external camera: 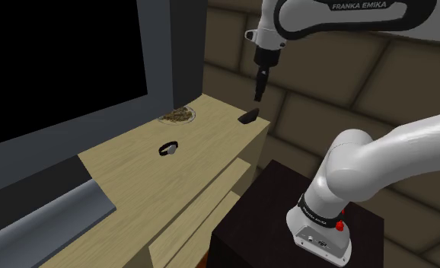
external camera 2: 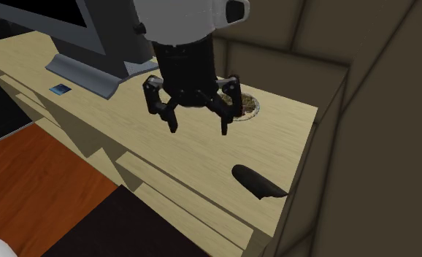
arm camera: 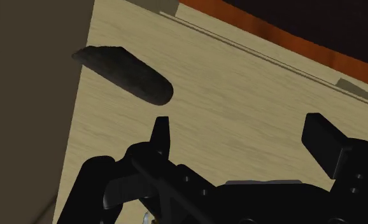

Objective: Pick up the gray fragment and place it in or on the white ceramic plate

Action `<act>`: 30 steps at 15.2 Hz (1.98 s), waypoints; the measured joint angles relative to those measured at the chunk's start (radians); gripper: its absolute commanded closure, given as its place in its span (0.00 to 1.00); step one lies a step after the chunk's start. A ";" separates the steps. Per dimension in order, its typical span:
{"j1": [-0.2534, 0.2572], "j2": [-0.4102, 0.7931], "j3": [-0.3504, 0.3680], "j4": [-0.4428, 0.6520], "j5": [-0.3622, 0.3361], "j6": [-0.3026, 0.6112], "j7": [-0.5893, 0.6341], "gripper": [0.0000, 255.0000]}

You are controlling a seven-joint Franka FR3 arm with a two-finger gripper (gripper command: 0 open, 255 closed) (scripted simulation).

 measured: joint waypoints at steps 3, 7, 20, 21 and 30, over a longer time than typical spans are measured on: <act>0.018 0.045 -0.063 -0.034 -0.073 0.066 -0.167 0.00; 0.045 0.135 -0.139 -0.059 -0.164 0.170 -0.375 0.00; 0.074 0.404 -0.301 -0.083 -0.320 0.485 -0.737 0.00; 0.072 0.415 -0.307 -0.092 -0.325 0.505 -0.736 0.00; 0.069 0.428 -0.314 -0.099 -0.329 0.527 -0.737 1.00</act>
